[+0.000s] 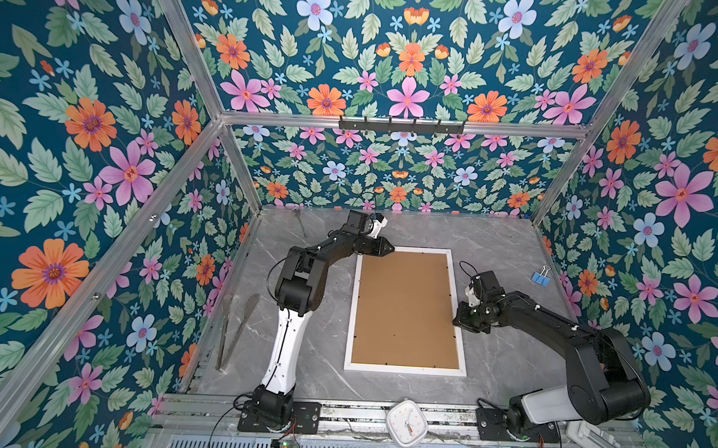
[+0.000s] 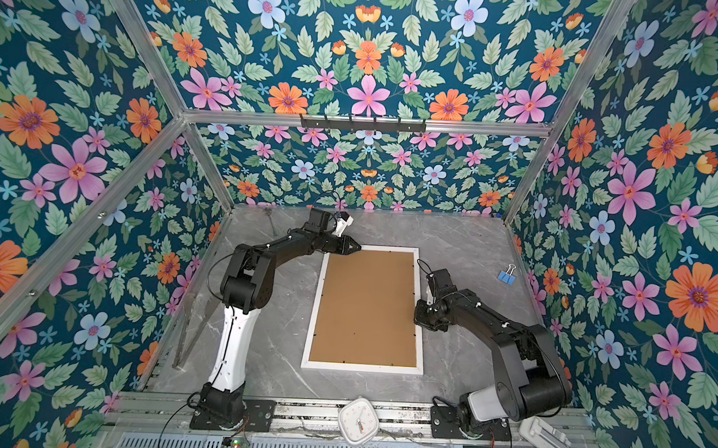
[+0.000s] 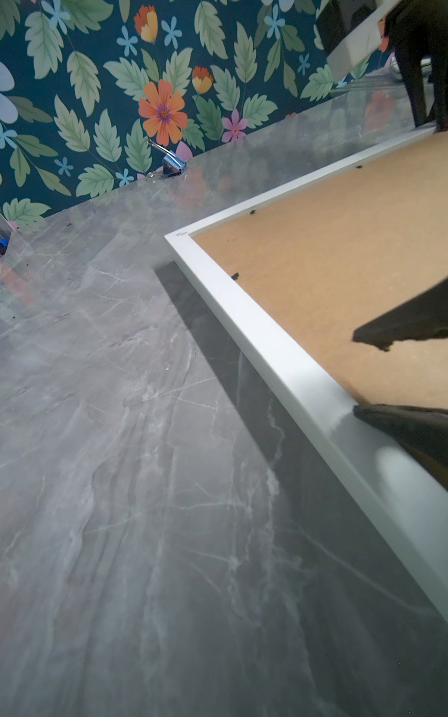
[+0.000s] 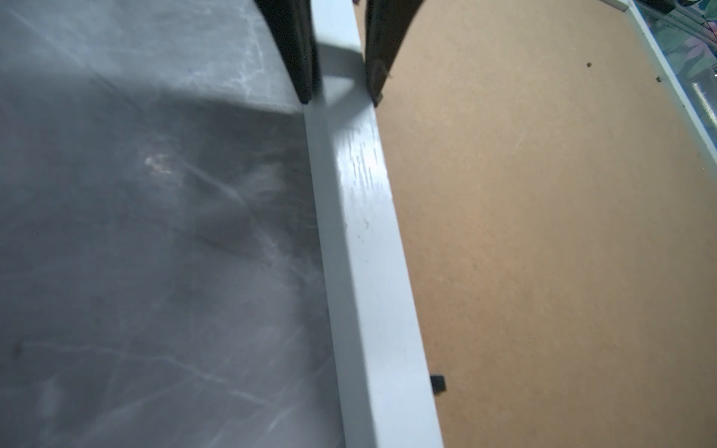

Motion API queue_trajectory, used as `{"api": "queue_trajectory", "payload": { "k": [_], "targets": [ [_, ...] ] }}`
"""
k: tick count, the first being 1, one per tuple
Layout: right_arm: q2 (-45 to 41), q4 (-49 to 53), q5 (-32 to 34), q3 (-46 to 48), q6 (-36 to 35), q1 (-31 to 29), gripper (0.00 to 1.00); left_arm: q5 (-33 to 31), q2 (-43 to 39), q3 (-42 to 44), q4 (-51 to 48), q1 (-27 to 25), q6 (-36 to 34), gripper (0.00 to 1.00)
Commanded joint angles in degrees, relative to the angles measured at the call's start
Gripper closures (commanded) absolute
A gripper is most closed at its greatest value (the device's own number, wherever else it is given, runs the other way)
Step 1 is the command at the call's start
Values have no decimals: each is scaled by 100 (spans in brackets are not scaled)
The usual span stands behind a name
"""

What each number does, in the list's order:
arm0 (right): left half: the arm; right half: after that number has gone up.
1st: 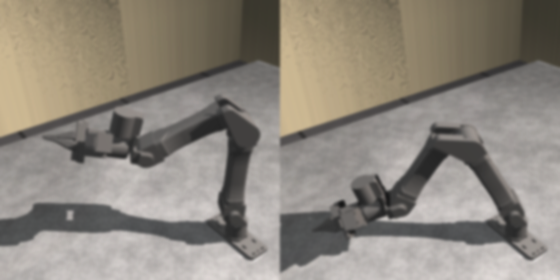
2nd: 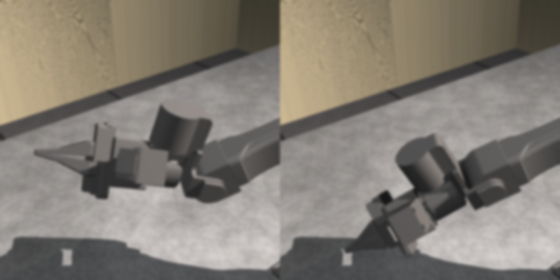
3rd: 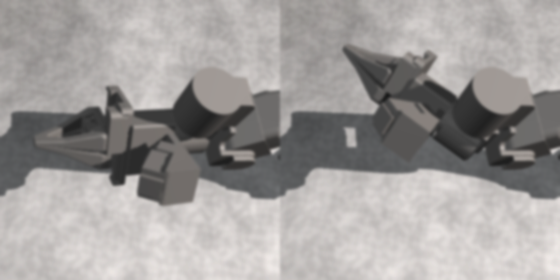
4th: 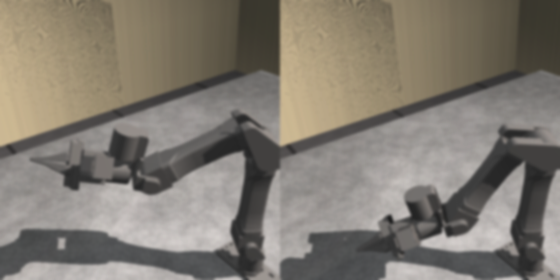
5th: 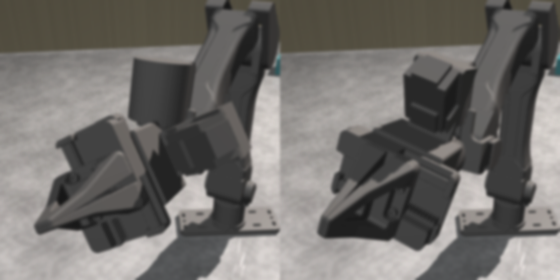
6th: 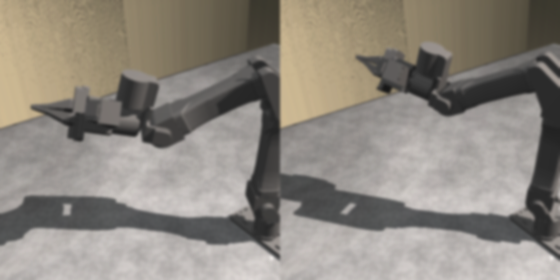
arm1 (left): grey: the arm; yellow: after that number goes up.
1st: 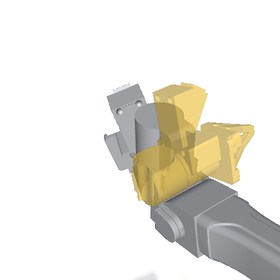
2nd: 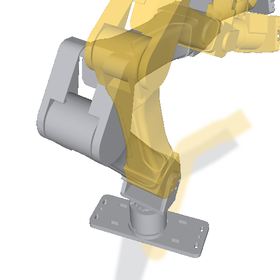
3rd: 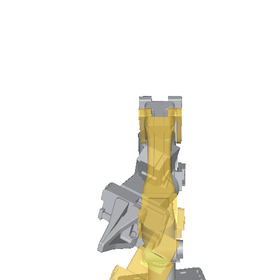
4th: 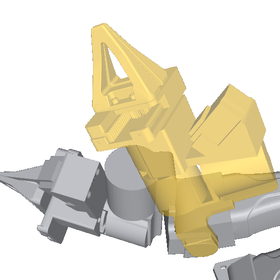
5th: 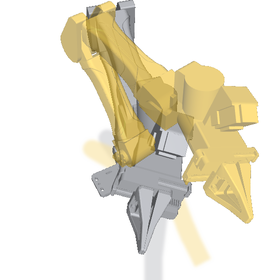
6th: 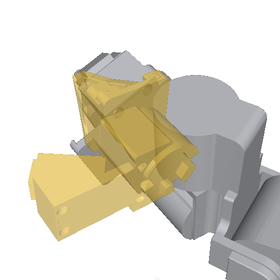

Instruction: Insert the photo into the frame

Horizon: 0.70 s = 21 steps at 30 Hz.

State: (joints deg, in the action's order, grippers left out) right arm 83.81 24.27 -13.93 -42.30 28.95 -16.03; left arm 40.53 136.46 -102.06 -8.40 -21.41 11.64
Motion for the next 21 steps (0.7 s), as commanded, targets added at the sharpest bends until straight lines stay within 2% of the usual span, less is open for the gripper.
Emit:
{"api": "queue_trajectory", "payload": {
  "k": [1,10,15,17,21],
  "targets": [
    [56,51,422,56,306,0,82,-728,195,72,-1421,-43,-158,69],
    [39,110,462,-6,295,-4,82,-1138,214,28,-1716,-88,-293,70],
    [14,139,504,-37,276,-3,82,-1134,141,-7,-1823,-91,-294,68],
    [18,172,541,-82,246,3,82,-1009,34,-7,-1799,-89,-230,65],
    [65,235,576,-202,160,-5,83,-481,-205,-16,-1612,-16,18,52]
  ]
}}
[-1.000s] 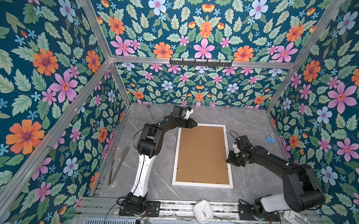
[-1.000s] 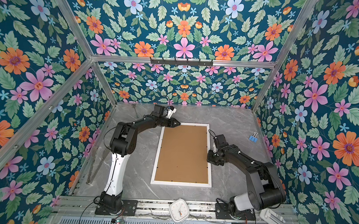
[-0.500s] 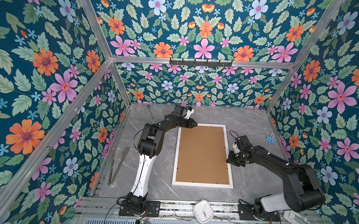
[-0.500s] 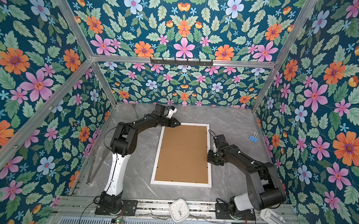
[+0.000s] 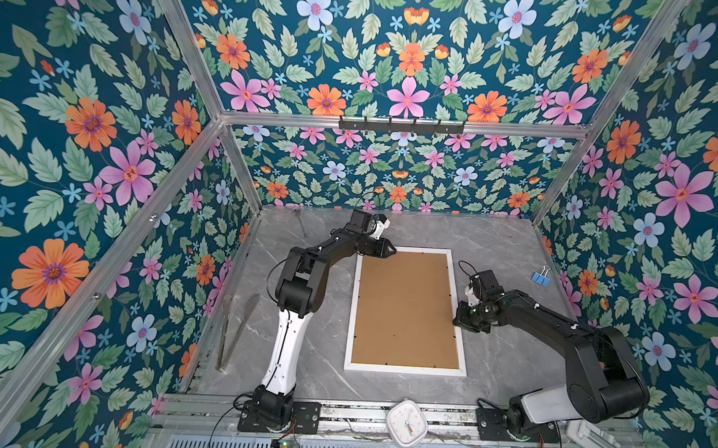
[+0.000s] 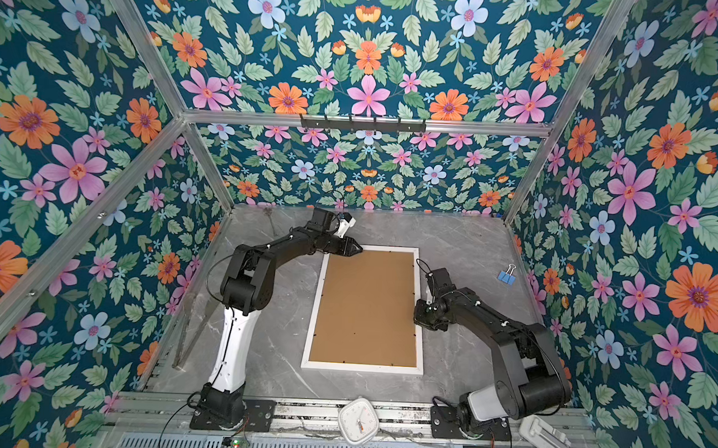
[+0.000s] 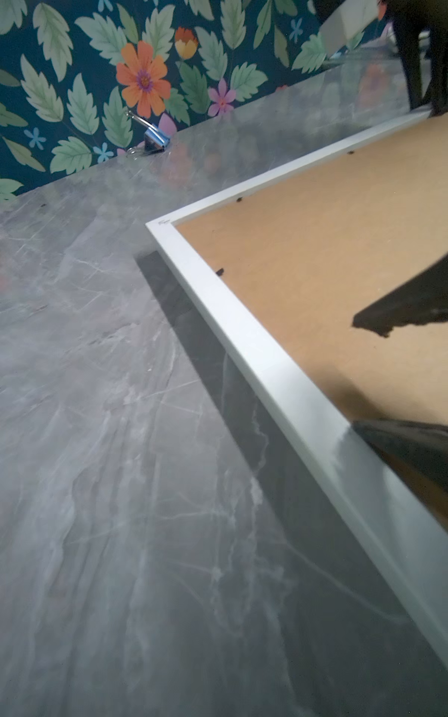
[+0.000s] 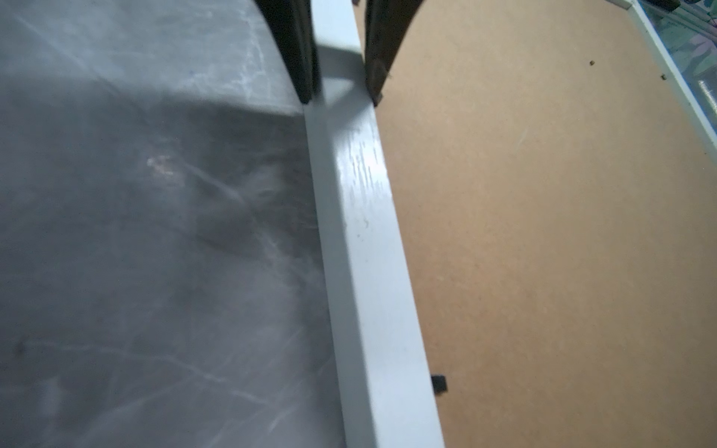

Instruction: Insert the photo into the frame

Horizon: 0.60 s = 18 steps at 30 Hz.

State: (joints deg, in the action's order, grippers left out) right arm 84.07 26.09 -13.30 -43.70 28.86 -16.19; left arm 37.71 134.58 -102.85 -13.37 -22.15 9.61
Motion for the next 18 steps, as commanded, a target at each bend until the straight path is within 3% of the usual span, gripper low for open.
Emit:
{"api": "queue_trajectory", "payload": {
  "k": [1,10,18],
  "targets": [
    [39,52,513,-71,143,12,83,-107,-98,65,-1045,90,298,51],
    [13,125,545,-250,6,12,83,-48,-955,318,-849,211,682,50],
    [-16,298,548,-520,-252,17,65,-792,-2103,1874,-676,211,1064,58]
  ]
}}
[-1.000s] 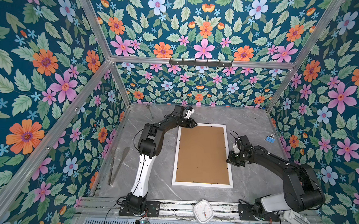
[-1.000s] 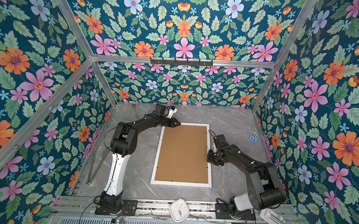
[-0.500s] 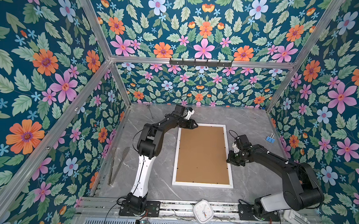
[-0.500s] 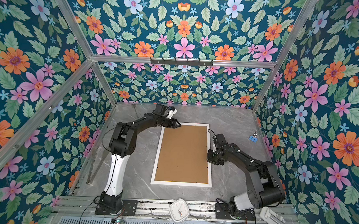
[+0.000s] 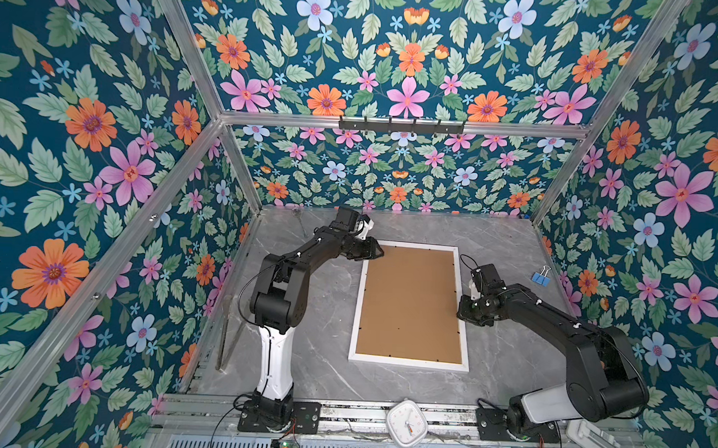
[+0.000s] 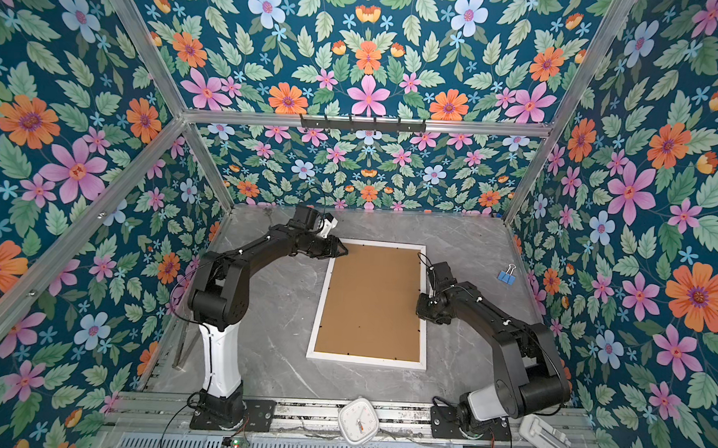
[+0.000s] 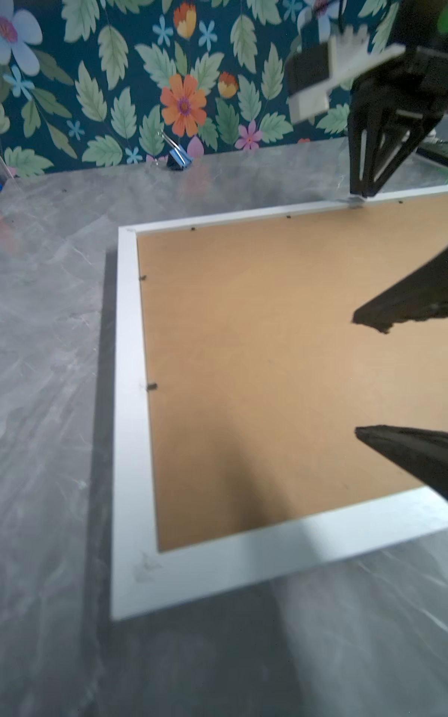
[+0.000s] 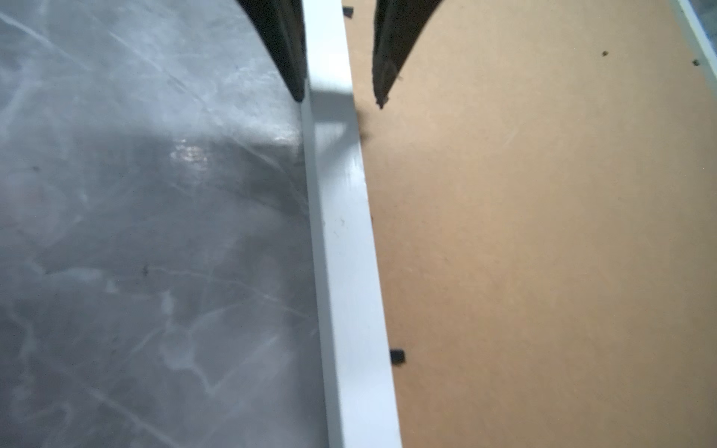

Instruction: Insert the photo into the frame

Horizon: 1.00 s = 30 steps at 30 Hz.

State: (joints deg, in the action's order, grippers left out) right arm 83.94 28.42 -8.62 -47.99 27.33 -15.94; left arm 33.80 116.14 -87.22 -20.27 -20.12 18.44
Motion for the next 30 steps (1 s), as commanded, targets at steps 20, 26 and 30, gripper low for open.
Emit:
{"api": "queue_trajectory", "payload": {
  "k": [20,26,30],
  "targets": [
    [1214,685,-420,-2106,-485,513,50,-898,-1878,3072,90,-55,214,61],
    [1920,881,-612,-2967,-533,598,48,-924,-1602,2754,242,-59,254,59],
    [2315,1040,-645,-3457,-562,599,47,-976,-1392,2537,290,-54,303,58]
  ]
}}
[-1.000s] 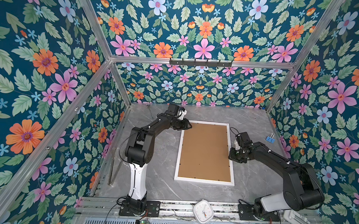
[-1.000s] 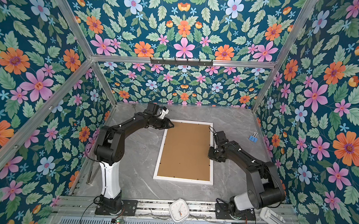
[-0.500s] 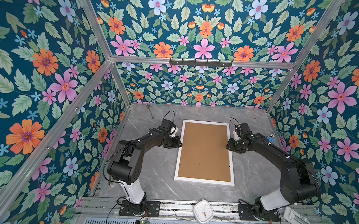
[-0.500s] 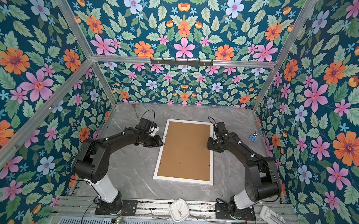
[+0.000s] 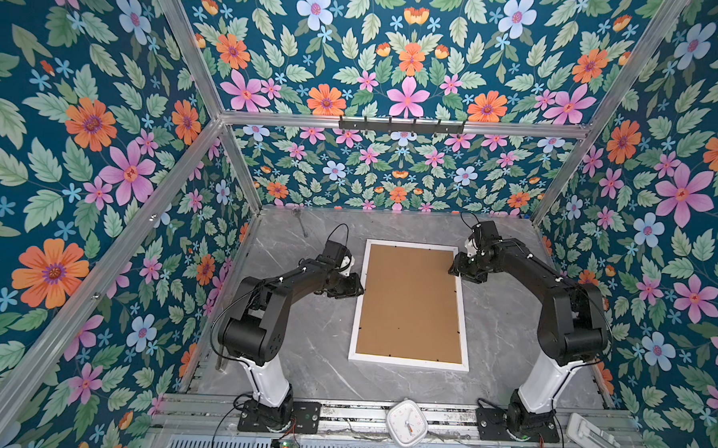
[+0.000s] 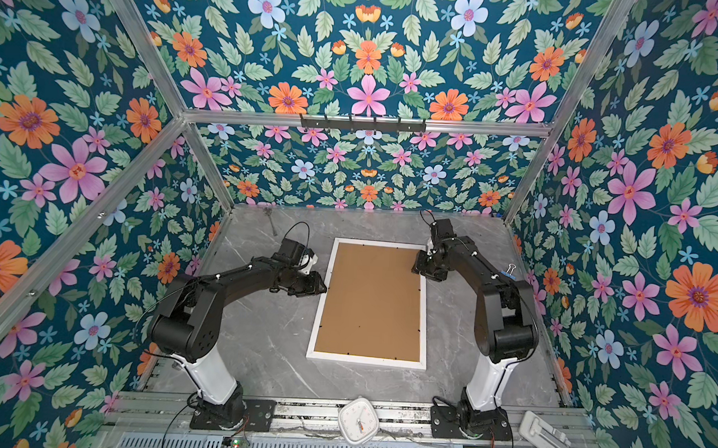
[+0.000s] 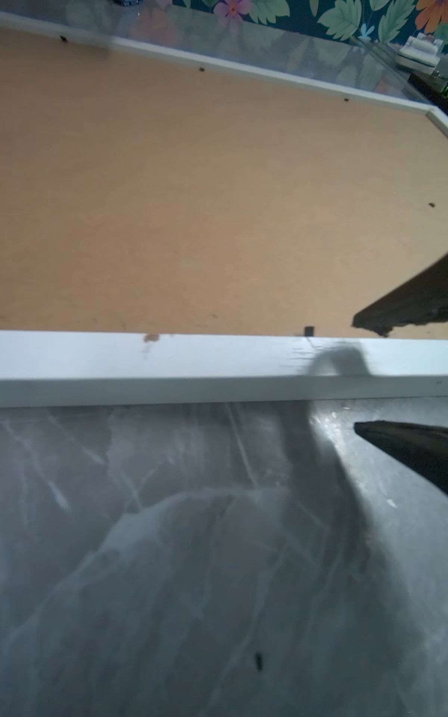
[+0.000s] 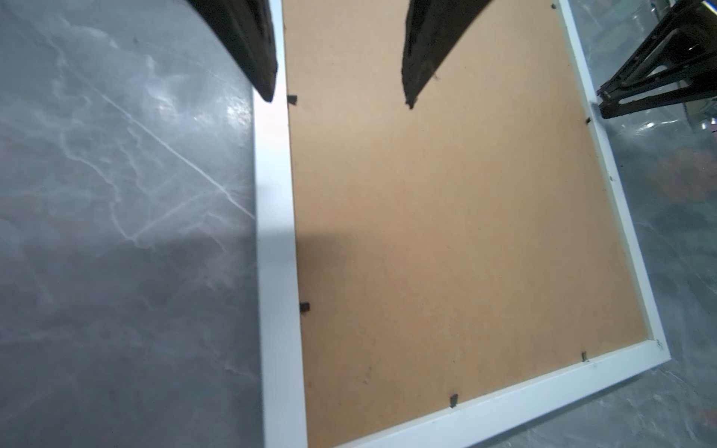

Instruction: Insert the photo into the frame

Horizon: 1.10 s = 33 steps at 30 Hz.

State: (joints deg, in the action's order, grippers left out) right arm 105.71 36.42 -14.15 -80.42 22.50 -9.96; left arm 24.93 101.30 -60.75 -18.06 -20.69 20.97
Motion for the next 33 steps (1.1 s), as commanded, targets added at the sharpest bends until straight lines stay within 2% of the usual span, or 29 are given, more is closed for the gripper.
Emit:
{"api": "queue_trajectory", "payload": {
  "k": [1,18,33],
  "targets": [
    [216,213,-90,-290,-73,2,47,-102,149,-150,57,-1,52,58],
    [1599,267,152,-1784,-53,15,47,-374,356,-256,-195,-15,58,62],
    [2050,348,172,-1997,-165,20,47,-409,373,-256,-259,-42,56,63]
  ]
}}
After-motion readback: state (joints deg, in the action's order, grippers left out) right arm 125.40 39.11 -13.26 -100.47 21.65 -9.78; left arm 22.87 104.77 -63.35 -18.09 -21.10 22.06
